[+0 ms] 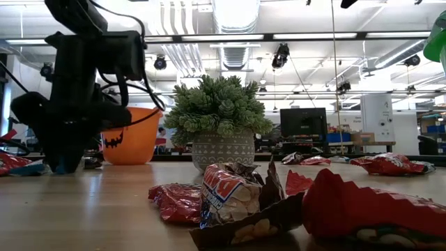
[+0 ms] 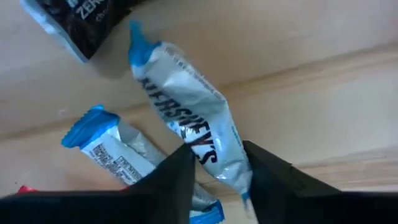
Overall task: Sort candy
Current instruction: Put the blue chocolate into the green bucket
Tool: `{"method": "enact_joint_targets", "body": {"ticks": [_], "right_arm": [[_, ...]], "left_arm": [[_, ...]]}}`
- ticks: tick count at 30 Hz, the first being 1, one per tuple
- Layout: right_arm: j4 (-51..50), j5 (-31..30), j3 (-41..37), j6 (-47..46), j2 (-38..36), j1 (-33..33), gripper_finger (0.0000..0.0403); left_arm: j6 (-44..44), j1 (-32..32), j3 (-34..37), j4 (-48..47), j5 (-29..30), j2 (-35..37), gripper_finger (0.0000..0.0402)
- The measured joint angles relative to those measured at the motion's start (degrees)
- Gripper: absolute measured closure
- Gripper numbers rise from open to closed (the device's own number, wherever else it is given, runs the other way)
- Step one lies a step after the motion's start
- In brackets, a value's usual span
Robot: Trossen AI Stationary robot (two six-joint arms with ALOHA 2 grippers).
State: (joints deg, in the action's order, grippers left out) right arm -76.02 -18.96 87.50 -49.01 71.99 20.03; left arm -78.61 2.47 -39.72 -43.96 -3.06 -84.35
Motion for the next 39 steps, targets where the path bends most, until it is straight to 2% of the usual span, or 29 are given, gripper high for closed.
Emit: {"method": "enact_joint_targets", "body": {"ticks": [5, 7, 13, 19, 29, 39], "right_arm": [[0.02, 0.0, 0.0, 0.11, 0.0, 0.0, 0.0241], [0.02, 0.0, 0.0, 0.13, 0.0, -0.01, 0.0241], [0.04, -0.02, 0.0, 0.17, 0.0, -0.02, 0.0241], [1.11, -0.08, 0.0, 2.02, -0.01, -0.04, 0.0241], [12.51, -0.57, 0.01, 10.95, 0.0, -0.47, 0.0241], [23.52, -2.01, 0.0, 20.04, 0.02, -5.07, 0.0241]], "left_arm": [[0.31, 0.92, 0.0, -0.2, -0.3, 0.19, 0.0382], [1.34, 1.25, 0.0, -0.17, -0.79, 0.27, 0.0392], [3.57, 2.55, -0.29, -0.34, -3.16, 1.09, 0.0393], [8.37, 3.9, -4.35, -0.2, -3.71, 3.24, 0.0396], [19.0, 3.88, -14.03, -0.4, -2.95, 4.47, 0.0398], [30.63, 3.82, -22.38, -5.11, -0.5, 4.5, 0.0398]]}}
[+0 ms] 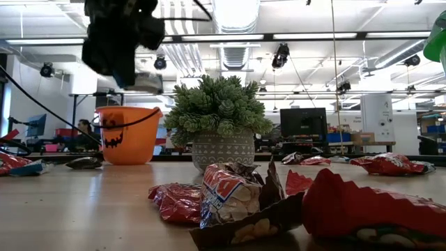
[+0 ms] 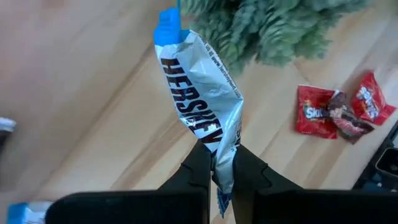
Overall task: Sort candy
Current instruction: Put the blue chocolate into the green bucket
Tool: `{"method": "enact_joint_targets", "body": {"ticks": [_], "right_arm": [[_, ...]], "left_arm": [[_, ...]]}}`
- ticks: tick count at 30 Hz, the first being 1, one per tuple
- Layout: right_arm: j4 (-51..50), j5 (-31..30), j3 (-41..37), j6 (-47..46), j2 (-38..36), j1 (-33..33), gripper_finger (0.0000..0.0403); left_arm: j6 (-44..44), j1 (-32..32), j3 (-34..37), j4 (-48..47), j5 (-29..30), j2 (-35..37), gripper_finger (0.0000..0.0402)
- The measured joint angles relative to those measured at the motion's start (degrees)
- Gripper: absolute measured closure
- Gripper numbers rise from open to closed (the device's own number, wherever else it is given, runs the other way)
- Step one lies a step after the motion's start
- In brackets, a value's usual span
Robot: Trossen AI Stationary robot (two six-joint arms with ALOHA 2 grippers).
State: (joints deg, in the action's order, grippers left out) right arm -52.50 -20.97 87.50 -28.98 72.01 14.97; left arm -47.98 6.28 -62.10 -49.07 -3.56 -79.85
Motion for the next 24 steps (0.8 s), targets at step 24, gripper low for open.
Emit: {"method": "enact_joint_targets", "body": {"ticks": [24], "right_arm": [[22.68, 19.53, -1.81, 13.45, 3.3, -14.56, 0.0241]], "left_arm": [[24.73, -1.33, -23.7, -9.41, 8.98, 1.16, 0.0398]]}}
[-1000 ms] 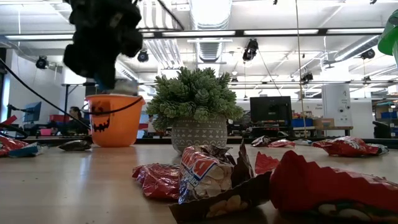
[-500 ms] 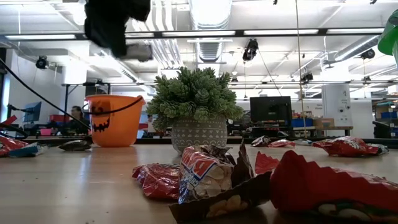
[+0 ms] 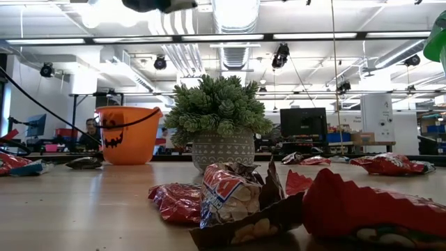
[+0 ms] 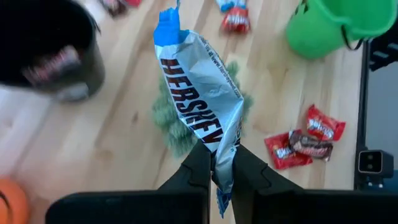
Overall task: Sort candy
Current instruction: Put the blue chocolate into the green bucket
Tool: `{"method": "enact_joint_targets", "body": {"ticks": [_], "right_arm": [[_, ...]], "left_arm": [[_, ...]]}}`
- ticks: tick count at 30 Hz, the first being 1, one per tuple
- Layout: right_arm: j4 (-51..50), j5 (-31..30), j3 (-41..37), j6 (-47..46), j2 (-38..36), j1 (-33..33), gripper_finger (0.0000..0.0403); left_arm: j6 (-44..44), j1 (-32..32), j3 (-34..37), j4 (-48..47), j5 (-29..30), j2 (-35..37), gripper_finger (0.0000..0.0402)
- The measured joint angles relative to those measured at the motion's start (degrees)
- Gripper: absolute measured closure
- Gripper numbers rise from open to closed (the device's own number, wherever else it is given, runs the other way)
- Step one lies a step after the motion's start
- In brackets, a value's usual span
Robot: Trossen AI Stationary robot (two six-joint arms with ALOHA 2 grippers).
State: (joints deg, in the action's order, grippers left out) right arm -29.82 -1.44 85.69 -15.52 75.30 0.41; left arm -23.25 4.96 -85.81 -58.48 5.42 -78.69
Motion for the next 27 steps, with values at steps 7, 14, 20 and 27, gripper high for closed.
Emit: {"method": "enact_joint_targets", "body": {"ticks": [7, 14, 20, 27], "right_arm": [[9.22, 6.82, -1.6, 2.07, 3.37, -2.58, 0.0241], [13.82, 13.88, -1.66, 3.66, 5.95, -4.09, 0.0241], [14.8, 14.04, -1.66, 3.6, 7.21, -5.4, 0.0241], [15.94, 14.07, -1.66, 3.6, 8.55, -6.09, 0.0241]], "left_arm": [[5.74, -2.1, -2.97, 0.38, 0.16, 0.13, 0.0398], [11.78, -3.04, -3.53, 3.04, 0.1, 0.24, 0.0398], [15.96, -3.42, -3.53, 4.47, 0.08, 0.5, 0.0398], [19.72, -3.48, -3.53, 7.64, -1.46, 0.67, 0.0398]]}}
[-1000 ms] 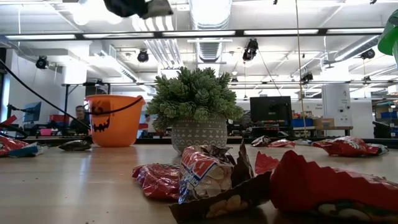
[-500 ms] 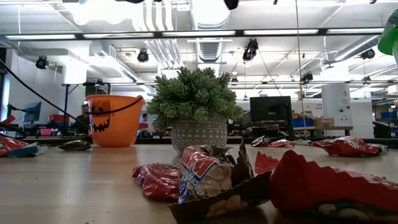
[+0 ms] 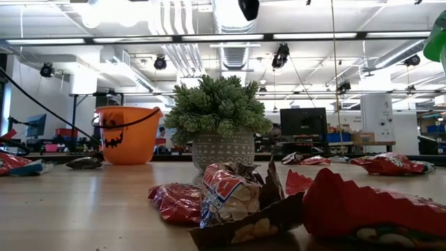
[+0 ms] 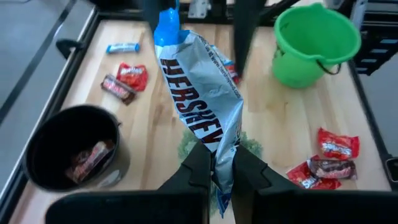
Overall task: Sort candy
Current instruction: Put the blue chocolate into the green bucket
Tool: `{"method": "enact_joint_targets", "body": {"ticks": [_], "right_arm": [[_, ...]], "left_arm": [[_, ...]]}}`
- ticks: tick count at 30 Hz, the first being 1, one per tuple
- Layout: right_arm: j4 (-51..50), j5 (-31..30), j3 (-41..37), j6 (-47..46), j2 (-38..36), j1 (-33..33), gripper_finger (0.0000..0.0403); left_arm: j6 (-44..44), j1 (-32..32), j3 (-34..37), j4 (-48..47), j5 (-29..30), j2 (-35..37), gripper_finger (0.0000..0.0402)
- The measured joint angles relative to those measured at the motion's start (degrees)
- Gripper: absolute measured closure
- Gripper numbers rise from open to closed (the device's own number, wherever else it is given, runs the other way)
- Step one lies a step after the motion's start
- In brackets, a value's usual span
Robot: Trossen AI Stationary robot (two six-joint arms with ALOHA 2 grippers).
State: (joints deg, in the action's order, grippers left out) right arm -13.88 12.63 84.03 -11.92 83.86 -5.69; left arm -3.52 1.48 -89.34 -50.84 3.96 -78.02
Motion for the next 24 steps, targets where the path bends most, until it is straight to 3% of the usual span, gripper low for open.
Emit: {"method": "enact_joint_targets", "body": {"ticks": [24], "right_arm": [[3.29, 3.04, 0.02, -1.94, 1.11, 0.06, 0.0241]], "left_arm": [[5.94, -1.79, 0.0, 1.61, -0.53, -0.04, 0.0398]]}}
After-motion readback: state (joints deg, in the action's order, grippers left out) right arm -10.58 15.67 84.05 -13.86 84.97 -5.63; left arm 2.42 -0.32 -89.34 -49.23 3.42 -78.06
